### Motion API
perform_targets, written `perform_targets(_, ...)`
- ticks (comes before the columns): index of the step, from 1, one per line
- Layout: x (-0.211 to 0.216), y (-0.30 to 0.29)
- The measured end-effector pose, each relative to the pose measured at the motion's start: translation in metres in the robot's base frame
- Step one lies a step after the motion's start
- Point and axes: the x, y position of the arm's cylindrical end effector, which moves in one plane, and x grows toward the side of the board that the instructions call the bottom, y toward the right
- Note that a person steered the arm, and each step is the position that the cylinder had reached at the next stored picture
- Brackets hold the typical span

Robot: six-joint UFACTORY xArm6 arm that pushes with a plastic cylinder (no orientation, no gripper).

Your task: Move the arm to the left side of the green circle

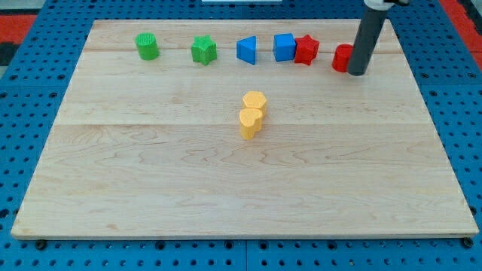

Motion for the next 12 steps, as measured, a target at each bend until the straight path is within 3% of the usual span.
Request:
perform_targets(3, -0.023, 0.01)
perform_targets(5, 0.009, 0.024)
perform_targets(7, 0.009, -0.093)
perform_targets(8, 0.009, -0.125)
perform_targets(9, 0.018, -0.135)
perform_targets(10, 0.057, -0.121)
perform_targets(11, 0.061, -0.123)
perform_targets(12, 0.043, -0.195)
